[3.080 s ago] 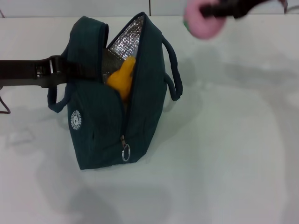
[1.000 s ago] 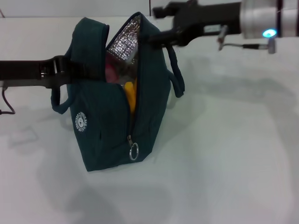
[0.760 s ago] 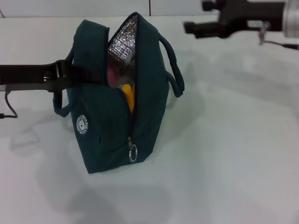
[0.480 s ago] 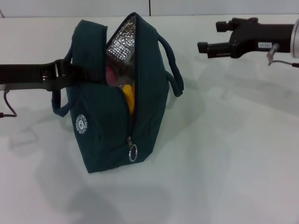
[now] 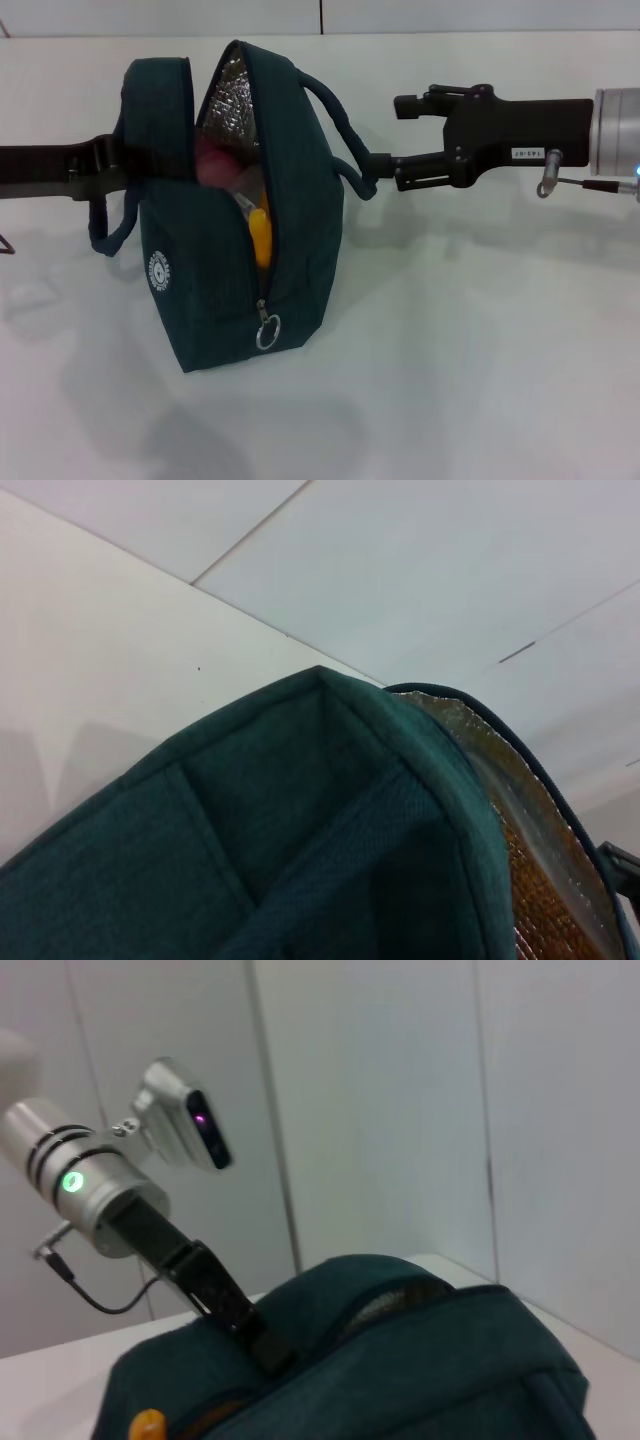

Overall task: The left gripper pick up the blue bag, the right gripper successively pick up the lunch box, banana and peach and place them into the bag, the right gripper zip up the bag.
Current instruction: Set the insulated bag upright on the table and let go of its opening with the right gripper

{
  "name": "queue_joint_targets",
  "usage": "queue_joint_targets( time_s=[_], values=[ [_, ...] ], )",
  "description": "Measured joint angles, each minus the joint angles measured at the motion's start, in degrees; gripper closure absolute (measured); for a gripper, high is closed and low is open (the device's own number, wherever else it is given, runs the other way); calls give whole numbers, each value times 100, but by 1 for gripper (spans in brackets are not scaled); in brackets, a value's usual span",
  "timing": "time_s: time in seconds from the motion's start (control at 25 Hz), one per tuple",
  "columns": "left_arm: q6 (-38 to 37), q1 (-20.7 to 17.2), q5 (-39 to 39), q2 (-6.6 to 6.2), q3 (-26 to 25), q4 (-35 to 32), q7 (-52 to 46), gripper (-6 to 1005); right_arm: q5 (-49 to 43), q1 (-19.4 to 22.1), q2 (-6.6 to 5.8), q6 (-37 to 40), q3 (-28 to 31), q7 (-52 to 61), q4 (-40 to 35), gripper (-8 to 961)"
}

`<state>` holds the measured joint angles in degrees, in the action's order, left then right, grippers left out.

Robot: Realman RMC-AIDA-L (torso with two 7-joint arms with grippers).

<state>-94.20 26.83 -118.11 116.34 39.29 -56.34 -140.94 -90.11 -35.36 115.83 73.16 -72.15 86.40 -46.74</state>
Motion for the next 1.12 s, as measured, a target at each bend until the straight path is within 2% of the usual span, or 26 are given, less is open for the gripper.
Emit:
queue_joint_targets(
  time_s=[0.28, 0.64, 1.12],
  values=[
    [5, 21, 30, -3, 0, 19, 28, 964, 28, -112, 3, 71, -274, -38, 11, 75],
    [8, 40, 40, 19, 0, 18, 31, 964, 19, -335, 14, -334, -617, -67, 236, 78],
    [7, 34, 52, 8, 0, 18, 32, 964, 28, -298, 10, -506, -739, -134, 188, 84]
  ],
)
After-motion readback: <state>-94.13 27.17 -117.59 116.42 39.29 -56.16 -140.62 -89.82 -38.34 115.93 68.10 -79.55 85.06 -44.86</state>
